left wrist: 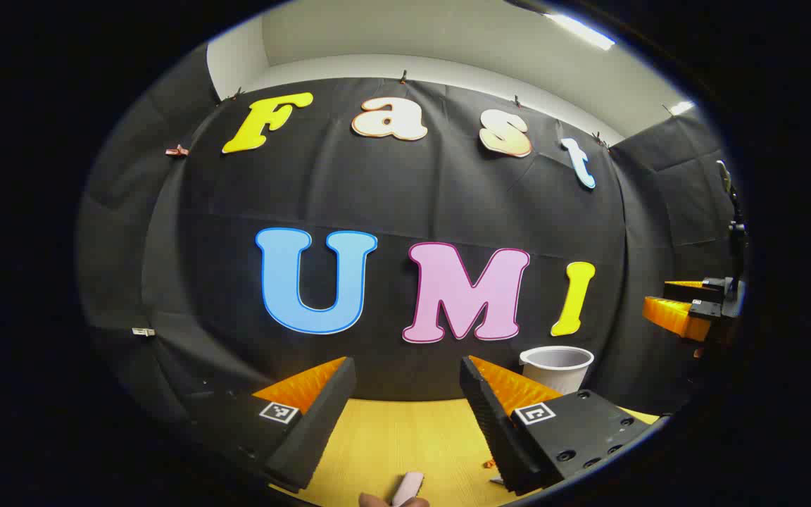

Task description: Pick up the small broom and dustpan from the desktop, sweep the trash into the dustpan with the broom, and then empty the trash into the garbage bin.

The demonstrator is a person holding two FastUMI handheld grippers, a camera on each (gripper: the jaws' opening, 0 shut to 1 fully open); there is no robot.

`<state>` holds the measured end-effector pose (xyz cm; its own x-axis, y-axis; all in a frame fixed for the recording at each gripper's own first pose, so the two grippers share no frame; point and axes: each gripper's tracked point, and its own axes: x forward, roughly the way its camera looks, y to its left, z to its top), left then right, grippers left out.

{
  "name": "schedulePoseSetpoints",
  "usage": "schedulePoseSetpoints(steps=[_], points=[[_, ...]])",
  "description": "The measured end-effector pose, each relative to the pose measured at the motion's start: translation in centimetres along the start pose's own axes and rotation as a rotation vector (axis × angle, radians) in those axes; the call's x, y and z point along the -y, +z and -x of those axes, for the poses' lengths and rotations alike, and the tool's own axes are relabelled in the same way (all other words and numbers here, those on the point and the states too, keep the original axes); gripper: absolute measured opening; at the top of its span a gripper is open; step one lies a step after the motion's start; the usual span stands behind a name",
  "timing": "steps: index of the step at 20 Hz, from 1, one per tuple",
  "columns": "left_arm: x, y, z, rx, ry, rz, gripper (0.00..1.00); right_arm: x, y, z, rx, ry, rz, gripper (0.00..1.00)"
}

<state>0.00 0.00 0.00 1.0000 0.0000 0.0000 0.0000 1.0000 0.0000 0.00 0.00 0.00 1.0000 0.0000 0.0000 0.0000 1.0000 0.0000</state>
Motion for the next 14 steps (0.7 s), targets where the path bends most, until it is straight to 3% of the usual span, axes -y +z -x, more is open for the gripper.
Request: schedulePoseSetpoints(steps=[14], points=[[3.7,0.3,-0.5,-0.006,0.030,-0.053,0.96,1.9,-1.2,-0.6,-0.030,0.063,-0.032,0.97]])
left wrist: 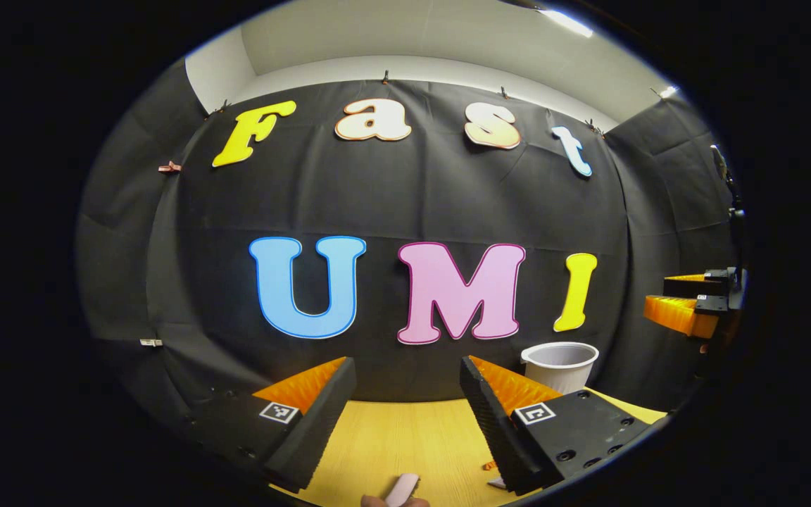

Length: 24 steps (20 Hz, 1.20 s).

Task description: Pick up the small broom and dustpan from the desktop, sweep the trash into the dustpan with the broom, and then empty the trash into the garbage bin.

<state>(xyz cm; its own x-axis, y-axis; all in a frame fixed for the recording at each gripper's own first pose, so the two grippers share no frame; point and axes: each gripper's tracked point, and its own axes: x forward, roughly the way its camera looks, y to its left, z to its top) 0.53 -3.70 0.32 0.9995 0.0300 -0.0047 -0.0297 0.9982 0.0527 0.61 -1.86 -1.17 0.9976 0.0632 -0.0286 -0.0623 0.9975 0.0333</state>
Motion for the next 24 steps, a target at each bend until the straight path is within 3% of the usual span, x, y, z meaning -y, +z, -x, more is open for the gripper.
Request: schedulePoseSetpoints(steps=[4,8,14,19,23,24], points=[[0.6,-0.7,0.1,-0.022,-0.015,0.012,0.95,-0.9,-2.0,0.3,-0.067,0.059,-0.015,0.97],[0.4,-2.2,0.4,-0.060,-0.004,-0.008,0.96,-2.4,-9.8,3.2,-0.351,0.139,-0.050,0.98],[0.4,-4.8,1.1,-0.113,-0.008,-0.037,0.96,-3.2,-23.1,9.9,-0.743,0.215,-0.005,0.98],[0.4,-5.7,1.9,-0.141,0.000,-0.030,0.96,-4.4,-27.8,11.4,-0.951,0.254,0.033,0.96],[0.1,-6.1,3.0,-0.156,0.019,-0.041,0.96,-5.3,-33.9,14.0,-1.122,0.307,0.050,0.87],[0.0,-6.3,3.3,-0.161,0.023,-0.041,0.96,-5.6,-35.3,14.4,-1.156,0.319,0.048,0.76]])
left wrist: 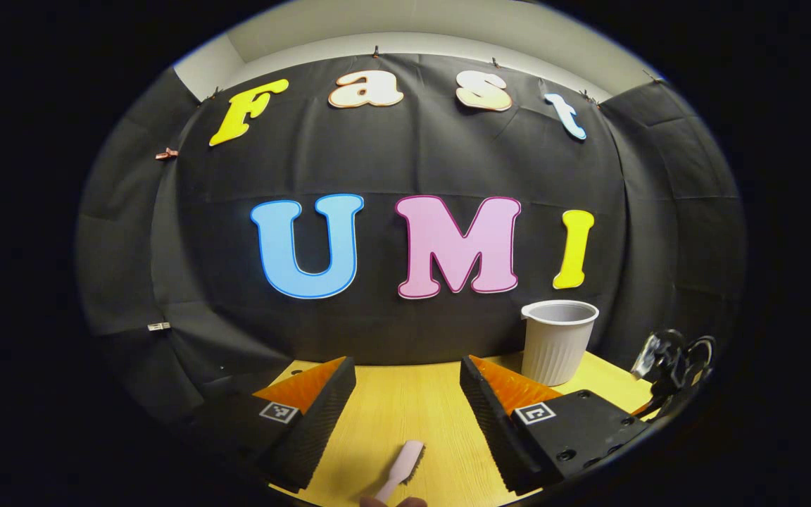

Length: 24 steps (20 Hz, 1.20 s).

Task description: Pick up the small broom and dustpan from the desktop, sweep the trash into the dustpan with the broom, and then empty the trash into the garbage bin.

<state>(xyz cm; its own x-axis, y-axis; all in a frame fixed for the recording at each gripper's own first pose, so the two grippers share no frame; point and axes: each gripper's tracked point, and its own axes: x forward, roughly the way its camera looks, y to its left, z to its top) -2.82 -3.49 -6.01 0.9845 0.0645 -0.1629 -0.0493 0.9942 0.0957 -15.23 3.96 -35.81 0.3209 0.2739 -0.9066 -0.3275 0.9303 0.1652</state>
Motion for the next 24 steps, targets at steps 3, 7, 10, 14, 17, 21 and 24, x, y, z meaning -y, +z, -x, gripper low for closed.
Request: schedulePoseSetpoints(steps=[3,7,10,14,17,21,24], points=[[-0.5,-0.5,0.6,-0.015,0.017,-0.009,0.96,-0.5,-1.5,-2.7,-0.084,0.014,-0.012,0.72],[-0.9,-0.8,1.0,-0.030,0.034,-0.022,0.96,-0.5,-2.2,-5.5,-0.161,0.001,-0.007,0.72],[-1.1,-1.1,1.2,-0.036,0.040,-0.030,0.95,-0.6,-2.1,-6.7,-0.195,0.005,-0.009,0.68],[-1.2,-1.6,1.1,-0.050,0.045,-0.025,0.95,-0.7,-2.0,-7.4,-0.230,0.006,-0.069,0.54],[-1.4,-1.9,0.8,-0.057,0.048,-0.024,0.95,-0.4,-1.8,-7.4,-0.255,-0.006,-0.111,0.39],[-1.5,-2.7,-0.1,-0.067,0.047,-0.021,0.95,-0.6,-1.4,-7.5,-0.246,0.009,-0.140,0.38],[-1.9,-4.7,-0.8,-0.109,0.032,-0.031,0.95,-0.5,-0.8,-7.6,-0.199,0.026,-0.125,0.38]])
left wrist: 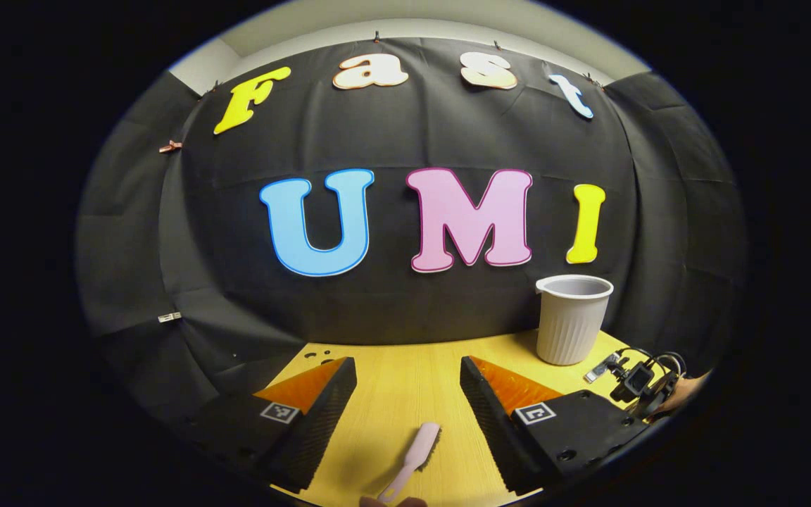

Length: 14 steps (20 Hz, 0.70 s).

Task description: Pick up the small broom and dustpan from the desktop, sweep the trash into the dustpan with the broom, and then empty the trash into the garbage bin.

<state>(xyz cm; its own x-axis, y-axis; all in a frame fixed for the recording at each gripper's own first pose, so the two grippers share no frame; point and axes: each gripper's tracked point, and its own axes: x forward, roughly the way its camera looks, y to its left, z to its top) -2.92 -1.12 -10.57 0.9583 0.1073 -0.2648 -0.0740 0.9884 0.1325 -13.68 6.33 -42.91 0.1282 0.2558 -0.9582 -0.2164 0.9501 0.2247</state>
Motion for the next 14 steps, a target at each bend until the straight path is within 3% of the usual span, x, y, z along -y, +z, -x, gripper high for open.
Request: schedulePoseSetpoints(steps=[3,4,5,9,12,14], points=[[-0.5,-2.6,-1.0,-0.064,-0.021,-0.014,0.93,0.3,0.3,0.6,0.064,-0.021,0.036,0.34],[-0.4,-4.0,-1.3,-0.096,-0.038,-0.020,0.93,0.0,0.6,0.9,0.091,-0.013,0.041,0.39],[-0.2,-5.5,-1.7,-0.133,-0.061,-0.026,0.94,-0.2,0.8,1.7,0.110,0.000,0.040,0.34],[1.1,-13.3,-2.8,-0.326,-0.161,-0.073,0.94,-0.2,0.9,3.7,0.150,0.005,0.053,0.34],[1.0,-19.1,-3.6,-0.482,-0.190,-0.113,0.94,0.2,0.7,5.3,0.177,-0.002,0.076,0.39],[1.3,-22.0,-4.2,-0.564,-0.214,-0.121,0.94,0.3,0.2,6.7,0.185,0.000,0.075,0.37]])
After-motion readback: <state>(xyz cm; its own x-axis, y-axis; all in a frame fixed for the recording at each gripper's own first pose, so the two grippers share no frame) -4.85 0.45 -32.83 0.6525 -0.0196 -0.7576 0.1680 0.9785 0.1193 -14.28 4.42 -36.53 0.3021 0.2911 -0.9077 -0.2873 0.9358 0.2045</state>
